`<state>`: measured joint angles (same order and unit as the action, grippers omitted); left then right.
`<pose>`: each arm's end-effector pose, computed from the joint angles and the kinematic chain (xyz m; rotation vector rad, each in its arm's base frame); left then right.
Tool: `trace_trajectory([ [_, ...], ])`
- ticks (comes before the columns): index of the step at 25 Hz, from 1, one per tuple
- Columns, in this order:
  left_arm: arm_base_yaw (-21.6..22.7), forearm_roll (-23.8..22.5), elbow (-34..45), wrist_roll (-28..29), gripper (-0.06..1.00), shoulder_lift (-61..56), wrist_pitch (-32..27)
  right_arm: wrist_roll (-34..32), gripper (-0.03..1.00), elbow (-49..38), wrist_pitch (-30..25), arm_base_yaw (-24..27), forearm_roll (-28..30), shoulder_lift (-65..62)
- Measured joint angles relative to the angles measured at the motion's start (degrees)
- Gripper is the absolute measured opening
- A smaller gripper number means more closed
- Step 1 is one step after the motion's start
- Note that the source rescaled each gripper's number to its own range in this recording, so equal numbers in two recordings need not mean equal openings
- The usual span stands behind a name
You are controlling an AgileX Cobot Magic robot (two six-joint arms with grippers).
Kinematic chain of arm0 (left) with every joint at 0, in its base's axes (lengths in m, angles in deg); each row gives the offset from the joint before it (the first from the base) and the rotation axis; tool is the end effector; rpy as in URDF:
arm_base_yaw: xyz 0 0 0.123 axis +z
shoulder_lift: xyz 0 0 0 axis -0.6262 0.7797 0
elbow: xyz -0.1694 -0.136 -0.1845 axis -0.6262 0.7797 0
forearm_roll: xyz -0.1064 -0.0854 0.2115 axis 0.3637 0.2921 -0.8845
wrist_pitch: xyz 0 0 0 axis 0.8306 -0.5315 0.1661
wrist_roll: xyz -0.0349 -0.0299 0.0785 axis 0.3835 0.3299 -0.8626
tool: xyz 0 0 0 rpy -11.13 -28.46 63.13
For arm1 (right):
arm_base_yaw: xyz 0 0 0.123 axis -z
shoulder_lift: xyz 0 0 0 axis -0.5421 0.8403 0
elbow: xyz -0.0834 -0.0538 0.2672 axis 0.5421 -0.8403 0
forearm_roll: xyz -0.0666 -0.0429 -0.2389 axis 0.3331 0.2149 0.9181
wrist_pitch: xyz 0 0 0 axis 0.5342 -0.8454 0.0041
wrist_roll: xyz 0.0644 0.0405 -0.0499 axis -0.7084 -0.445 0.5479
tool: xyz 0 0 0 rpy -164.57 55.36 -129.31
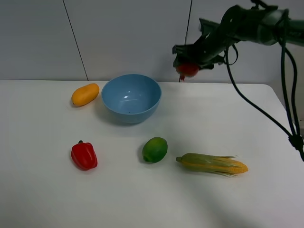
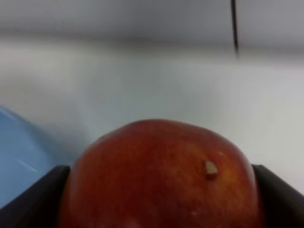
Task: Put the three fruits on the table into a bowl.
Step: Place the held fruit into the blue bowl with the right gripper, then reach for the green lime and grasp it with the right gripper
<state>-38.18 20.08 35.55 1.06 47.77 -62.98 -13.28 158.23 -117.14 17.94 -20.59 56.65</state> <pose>-0.0066 0.0011 0.2804 -0.0221 2.0200 0.0156 0.4580 0.1424 0.2583 0.0098 2.4351 0.5462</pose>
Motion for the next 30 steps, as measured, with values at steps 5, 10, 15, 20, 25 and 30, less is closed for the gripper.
trace_trajectory([
  [5, 0.0, 0.0, 0.0, 0.0, 1.00, 0.0, 0.0, 1.8, 0.04, 11.0, -1.5, -4.9, -1.5, -0.2],
  [10, 0.0, 0.0, 0.0, 0.0, 1.00, 0.0, 0.0, 2.5, 0.04, 14.9, -2.5, -11.4, -1.9, 5.0],
  [15, 0.0, 0.0, 0.0, 0.0, 1.00, 0.0, 0.0, 2.5, 0.04, 14.9, -6.2, -14.9, -0.9, 11.9],
  [20, 0.0, 0.0, 0.0, 0.0, 1.00, 0.0, 0.0, 3.1, 0.04, 14.9, -8.2, -16.5, 2.2, 16.5],
  [25, 0.0, 0.0, 0.0, 0.0, 1.00, 0.0, 0.0, 3.6, 0.64, 15.0, -5.9, -17.0, 3.3, 17.0],
  [30, 0.0, 0.0, 0.0, 0.0, 1.00, 0.0, 0.0, 3.6, 0.77, 15.2, -5.9, -17.0, 3.0, 16.9],
])
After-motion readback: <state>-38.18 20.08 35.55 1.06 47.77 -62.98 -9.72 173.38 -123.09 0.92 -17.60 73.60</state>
